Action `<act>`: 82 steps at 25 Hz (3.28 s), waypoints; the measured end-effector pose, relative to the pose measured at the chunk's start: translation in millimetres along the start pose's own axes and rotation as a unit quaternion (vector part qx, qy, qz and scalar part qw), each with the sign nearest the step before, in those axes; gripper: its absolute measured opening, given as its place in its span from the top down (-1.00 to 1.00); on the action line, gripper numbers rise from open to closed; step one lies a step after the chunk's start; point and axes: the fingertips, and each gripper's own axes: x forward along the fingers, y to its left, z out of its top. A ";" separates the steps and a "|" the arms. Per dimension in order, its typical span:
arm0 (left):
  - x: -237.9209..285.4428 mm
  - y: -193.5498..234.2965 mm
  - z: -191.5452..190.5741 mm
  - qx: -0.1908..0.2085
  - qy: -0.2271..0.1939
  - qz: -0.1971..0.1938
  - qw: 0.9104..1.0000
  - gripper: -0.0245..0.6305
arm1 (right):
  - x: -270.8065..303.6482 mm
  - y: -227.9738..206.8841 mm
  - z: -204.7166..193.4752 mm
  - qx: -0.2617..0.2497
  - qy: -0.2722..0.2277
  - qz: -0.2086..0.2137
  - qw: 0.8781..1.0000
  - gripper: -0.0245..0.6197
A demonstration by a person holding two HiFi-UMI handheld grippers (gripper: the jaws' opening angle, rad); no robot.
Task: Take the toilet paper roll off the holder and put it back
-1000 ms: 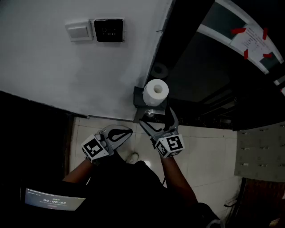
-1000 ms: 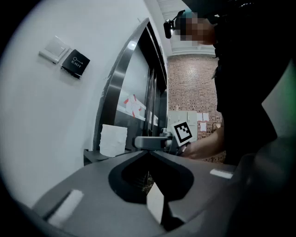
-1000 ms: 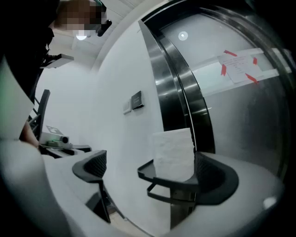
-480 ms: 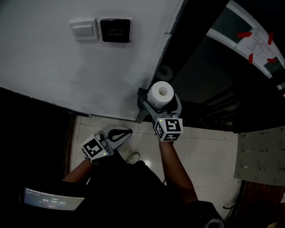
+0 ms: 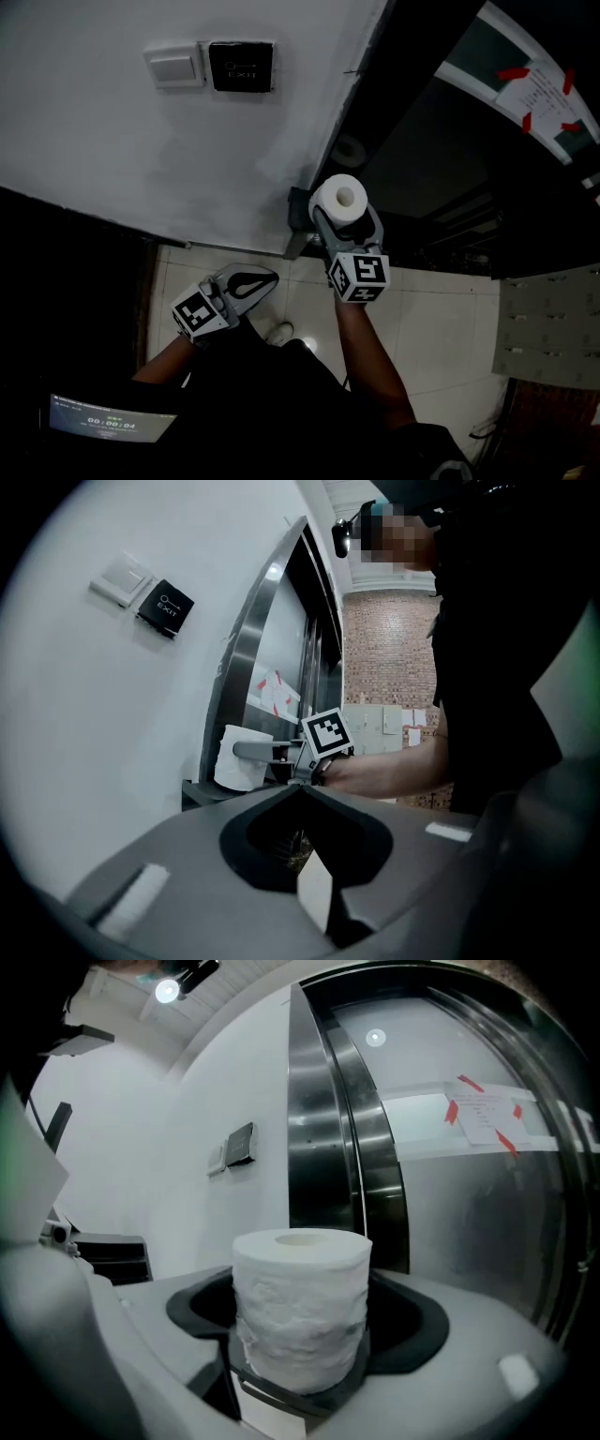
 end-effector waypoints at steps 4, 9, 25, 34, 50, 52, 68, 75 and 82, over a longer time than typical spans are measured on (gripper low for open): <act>2.4 -1.8 1.7 -0.004 0.002 -0.003 1.000 0.92 | -24.6 -13.5 14.0 0.045 -0.033 0.000 0.998 -0.34; 11.1 -8.4 -2.9 0.004 0.004 -0.017 1.000 0.92 | -61.8 -51.7 17.0 0.094 -0.058 -0.019 0.994 -0.34; 35.2 -30.4 -0.5 -0.004 0.016 -0.035 0.999 0.92 | -111.7 -166.2 -45.2 0.447 -0.171 -0.056 0.876 -0.34; 31.4 -28.0 -0.7 -0.002 0.017 -0.023 1.000 0.92 | -99.6 -176.8 -123.0 0.581 -0.166 -0.085 0.793 -0.34; 9.2 -16.3 -2.5 -0.005 0.016 0.006 1.000 0.92 | -39.4 -92.1 -168.8 0.663 -0.099 -0.031 0.741 -0.34; 7.7 -15.3 -3.0 -0.007 0.015 0.007 1.000 0.92 | -33.8 -80.7 -170.8 0.667 -0.091 -0.027 0.739 -0.34; -5.6 -11.4 -7.9 -0.005 0.016 0.010 1.000 0.92 | -8.1 -26.6 -174.6 0.703 -0.090 -0.012 0.706 -0.34; -8.1 -9.3 -11.3 -0.002 0.020 0.012 1.000 0.92 | -6.1 -20.8 -175.2 0.695 -0.088 -0.013 0.713 -0.35; -2.6 -10.4 -12.2 -0.002 0.018 0.007 1.000 0.92 | -12.2 -25.0 -174.2 0.673 -0.077 -0.001 0.736 -0.43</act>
